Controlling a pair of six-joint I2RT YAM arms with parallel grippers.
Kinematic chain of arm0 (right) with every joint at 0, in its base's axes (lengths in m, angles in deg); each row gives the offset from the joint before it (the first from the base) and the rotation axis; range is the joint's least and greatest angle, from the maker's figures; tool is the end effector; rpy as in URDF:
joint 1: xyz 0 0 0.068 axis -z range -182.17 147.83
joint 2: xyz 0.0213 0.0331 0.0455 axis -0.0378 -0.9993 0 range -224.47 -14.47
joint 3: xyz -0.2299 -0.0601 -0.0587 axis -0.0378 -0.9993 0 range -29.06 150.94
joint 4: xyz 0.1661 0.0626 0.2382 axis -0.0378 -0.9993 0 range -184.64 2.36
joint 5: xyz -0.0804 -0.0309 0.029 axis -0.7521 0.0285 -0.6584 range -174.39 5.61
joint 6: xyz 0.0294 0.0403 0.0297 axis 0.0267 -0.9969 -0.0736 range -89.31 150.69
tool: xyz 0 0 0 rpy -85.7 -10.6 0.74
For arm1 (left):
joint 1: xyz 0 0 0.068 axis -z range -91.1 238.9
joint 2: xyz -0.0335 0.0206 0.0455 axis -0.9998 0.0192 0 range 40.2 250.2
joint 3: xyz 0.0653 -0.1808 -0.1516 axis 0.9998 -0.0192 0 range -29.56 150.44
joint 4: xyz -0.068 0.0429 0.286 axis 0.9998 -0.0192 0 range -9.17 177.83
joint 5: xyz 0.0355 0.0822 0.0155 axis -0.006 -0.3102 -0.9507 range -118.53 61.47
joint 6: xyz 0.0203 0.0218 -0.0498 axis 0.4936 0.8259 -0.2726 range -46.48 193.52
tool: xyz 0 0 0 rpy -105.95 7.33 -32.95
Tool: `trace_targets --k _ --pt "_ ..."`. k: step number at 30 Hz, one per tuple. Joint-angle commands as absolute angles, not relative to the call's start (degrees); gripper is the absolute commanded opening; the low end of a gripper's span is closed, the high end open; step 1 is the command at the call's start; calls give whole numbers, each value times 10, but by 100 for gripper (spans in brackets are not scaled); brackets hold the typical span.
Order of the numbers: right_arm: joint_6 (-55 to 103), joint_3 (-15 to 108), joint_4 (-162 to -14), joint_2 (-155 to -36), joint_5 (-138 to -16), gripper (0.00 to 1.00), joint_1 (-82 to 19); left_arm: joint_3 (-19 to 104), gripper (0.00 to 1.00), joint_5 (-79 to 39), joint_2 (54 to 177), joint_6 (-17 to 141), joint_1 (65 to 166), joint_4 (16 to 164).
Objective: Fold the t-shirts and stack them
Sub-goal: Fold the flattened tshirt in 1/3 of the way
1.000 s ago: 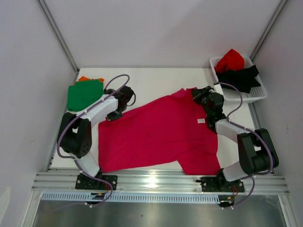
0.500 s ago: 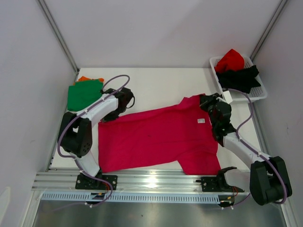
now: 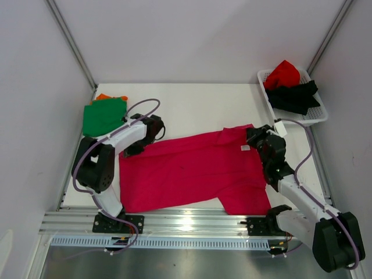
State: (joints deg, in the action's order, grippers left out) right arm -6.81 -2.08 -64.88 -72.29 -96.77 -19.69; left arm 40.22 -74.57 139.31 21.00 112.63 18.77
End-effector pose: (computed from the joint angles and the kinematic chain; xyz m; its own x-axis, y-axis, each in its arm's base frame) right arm 0.2714 0.0765 0.2028 -0.1620 0.5723 -0.8039 0.0088 0.8155 0.5787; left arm 0.3032 -0.1006 0.1575 -0.8491 -0.2285 -0.4763 -0.4902 0.6769 0.5491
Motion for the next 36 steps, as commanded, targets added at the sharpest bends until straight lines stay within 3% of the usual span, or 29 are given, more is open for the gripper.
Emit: trace_targets --k 1,18,30,36 --pt "-67 -36 -678 -677 -991 0 -213 385 6 -752 1371 174 1141 177" --pt "-111 -52 -836 -590 -1117 0 -224 353 6 -757 1346 137 1140 162" --pt "-146 -86 -871 -546 -1114 0 -259 262 3 -580 1259 233 1142 324" --pt "-163 -94 -893 -537 -1122 0 -292 259 4 -574 1255 234 1155 322"
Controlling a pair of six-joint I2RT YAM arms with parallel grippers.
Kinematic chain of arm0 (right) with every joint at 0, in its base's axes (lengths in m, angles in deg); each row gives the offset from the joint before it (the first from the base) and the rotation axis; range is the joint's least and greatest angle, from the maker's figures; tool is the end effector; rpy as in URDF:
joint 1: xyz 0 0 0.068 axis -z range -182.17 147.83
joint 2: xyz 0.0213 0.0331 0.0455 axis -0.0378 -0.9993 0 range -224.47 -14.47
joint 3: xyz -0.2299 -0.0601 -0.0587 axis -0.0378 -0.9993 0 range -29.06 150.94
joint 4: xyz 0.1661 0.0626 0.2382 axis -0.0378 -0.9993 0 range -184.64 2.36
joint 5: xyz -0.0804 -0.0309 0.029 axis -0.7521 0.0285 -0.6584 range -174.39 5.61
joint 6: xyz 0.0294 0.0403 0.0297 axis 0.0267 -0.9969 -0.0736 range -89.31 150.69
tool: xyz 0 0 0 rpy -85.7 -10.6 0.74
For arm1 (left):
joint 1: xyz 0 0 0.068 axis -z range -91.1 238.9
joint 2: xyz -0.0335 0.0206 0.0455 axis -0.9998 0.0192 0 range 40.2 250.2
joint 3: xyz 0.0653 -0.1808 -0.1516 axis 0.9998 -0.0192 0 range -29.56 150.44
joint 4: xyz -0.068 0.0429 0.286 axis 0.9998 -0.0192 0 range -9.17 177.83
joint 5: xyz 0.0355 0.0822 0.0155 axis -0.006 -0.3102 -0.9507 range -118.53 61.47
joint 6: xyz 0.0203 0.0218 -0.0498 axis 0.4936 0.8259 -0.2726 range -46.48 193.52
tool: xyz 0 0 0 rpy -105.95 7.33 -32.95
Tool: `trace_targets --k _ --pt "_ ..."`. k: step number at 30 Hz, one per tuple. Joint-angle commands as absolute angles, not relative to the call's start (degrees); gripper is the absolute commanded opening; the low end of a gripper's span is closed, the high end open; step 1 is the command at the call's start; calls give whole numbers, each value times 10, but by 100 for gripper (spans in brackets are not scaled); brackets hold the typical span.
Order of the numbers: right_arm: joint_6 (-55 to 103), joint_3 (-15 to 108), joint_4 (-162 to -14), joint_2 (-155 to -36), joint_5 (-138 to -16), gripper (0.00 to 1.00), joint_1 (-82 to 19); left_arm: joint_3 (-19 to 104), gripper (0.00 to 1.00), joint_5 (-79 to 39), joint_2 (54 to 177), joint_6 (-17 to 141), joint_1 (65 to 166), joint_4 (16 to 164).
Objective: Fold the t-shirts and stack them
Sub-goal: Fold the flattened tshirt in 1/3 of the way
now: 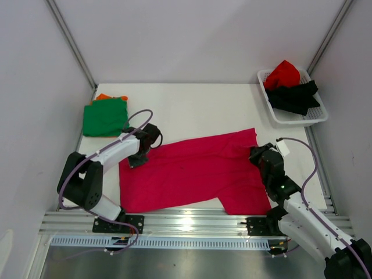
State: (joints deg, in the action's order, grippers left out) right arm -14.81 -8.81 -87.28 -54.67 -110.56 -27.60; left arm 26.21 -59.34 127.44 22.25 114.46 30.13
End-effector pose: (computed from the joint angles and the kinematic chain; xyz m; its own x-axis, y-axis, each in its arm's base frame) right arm 0.2170 0.0830 0.1878 -0.2194 0.6044 -0.7659 0.2088 0.7959 0.5683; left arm 0.2642 -0.1027 0.1420 -0.8482 -0.3370 -0.4086 -0.4760 0.8233 0.3091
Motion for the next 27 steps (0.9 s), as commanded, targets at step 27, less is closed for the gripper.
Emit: trace_targets --k 27 --pt "-265 -78 -1008 -510 -1267 0 -362 217 6 -690 1248 93 1161 168"
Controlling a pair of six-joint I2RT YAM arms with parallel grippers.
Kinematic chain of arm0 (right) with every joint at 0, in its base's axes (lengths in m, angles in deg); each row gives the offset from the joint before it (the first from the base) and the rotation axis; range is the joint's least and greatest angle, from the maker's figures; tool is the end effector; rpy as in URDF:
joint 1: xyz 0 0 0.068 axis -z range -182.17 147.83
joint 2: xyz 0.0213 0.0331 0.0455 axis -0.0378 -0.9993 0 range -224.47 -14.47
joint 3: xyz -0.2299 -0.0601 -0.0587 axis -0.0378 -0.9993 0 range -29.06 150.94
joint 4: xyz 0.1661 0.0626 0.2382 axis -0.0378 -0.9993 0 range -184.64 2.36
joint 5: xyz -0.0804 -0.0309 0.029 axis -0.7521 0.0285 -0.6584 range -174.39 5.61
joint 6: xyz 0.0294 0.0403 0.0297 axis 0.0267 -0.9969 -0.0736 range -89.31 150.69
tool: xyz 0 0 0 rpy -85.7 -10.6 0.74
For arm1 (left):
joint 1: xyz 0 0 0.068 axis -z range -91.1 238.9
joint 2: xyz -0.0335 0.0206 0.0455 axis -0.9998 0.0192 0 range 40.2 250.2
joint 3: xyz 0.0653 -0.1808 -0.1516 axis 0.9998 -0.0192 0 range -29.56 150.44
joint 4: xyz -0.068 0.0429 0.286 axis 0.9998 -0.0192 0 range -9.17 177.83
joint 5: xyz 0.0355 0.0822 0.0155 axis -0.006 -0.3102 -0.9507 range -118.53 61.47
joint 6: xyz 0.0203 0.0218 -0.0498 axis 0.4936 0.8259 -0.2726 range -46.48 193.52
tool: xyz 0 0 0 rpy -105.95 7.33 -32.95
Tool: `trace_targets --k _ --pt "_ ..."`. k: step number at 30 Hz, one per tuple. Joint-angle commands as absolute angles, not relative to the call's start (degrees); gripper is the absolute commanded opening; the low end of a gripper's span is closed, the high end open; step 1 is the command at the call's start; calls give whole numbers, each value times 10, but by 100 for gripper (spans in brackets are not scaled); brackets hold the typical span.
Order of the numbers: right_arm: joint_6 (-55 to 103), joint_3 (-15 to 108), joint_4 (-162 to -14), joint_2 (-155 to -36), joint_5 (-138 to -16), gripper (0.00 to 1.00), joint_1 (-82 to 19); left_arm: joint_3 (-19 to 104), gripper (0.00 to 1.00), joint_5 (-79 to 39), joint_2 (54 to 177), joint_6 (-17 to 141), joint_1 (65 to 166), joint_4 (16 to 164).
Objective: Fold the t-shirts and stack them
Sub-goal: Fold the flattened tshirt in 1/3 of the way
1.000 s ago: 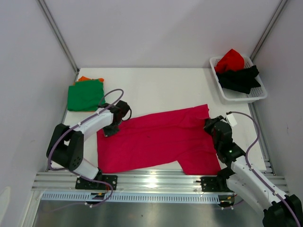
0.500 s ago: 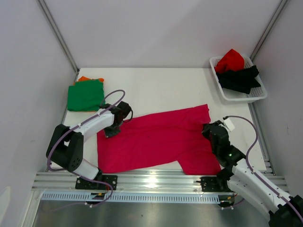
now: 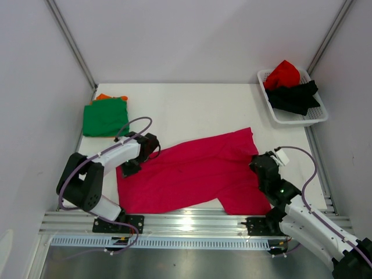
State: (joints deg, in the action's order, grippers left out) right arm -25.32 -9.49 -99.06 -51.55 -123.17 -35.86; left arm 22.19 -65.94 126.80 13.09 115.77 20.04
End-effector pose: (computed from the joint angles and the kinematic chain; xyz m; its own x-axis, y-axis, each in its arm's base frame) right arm 0.1919 0.0968 0.1758 -0.2054 0.6399 -0.7405 0.3469 0.7551 0.5563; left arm 0.2335 -0.0899 0.1313 -0.8449 -0.3463 -0.4076 -0.5213 0.7036 0.4829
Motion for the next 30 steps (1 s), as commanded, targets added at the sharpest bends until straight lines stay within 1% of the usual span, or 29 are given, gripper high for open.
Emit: trace_targets --k 1,10,12,13,14,16,17,19,20,21,23,24,26,27,30 --pt "-265 -78 -1010 -510 -1268 0 -362 219 6 -685 1246 94 1161 167" --pt "-274 -82 -1028 -499 -1275 0 -362 203 7 -666 1214 91 1161 171" --pt "-276 -82 -1025 -503 -1273 0 -362 204 11 -653 1218 99 1161 178" --pt "-280 -81 -1025 -504 -1271 0 -362 203 19 -651 1219 96 1161 176" --pt "-282 -81 -1026 -507 -1271 0 -362 205 31 -653 1219 92 1161 169" --pt "-287 -78 -1029 -512 -1270 0 -362 208 45 -660 1217 73 1161 157" --pt "-289 -77 -1035 -514 -1272 0 -362 212 56 -662 1215 70 1161 151" --pt "-300 -72 -1043 -521 -1274 0 -363 213 59 -666 1210 71 1161 151" --pt "-307 -71 -1053 -523 -1276 1 -363 215 62 -666 1209 72 1161 151" --pt "-312 -68 -1058 -526 -1276 7 -363 215 62 -662 1209 77 1161 158" --pt "-321 -67 -1064 -533 -1275 15 -364 212 62 -659 1211 84 1161 167" --pt "-323 -67 -1065 -535 -1274 23 -365 213 62 -657 1213 86 1162 170" --pt "-330 -67 -1066 -536 -1275 32 -369 212 62 -655 1223 89 1162 176" --pt "-332 -67 -1066 -536 -1279 38 -372 211 62 -656 1225 89 1162 176" --pt "-338 -65 -1071 -538 -1288 44 -378 212 62 -658 1229 87 1163 173"
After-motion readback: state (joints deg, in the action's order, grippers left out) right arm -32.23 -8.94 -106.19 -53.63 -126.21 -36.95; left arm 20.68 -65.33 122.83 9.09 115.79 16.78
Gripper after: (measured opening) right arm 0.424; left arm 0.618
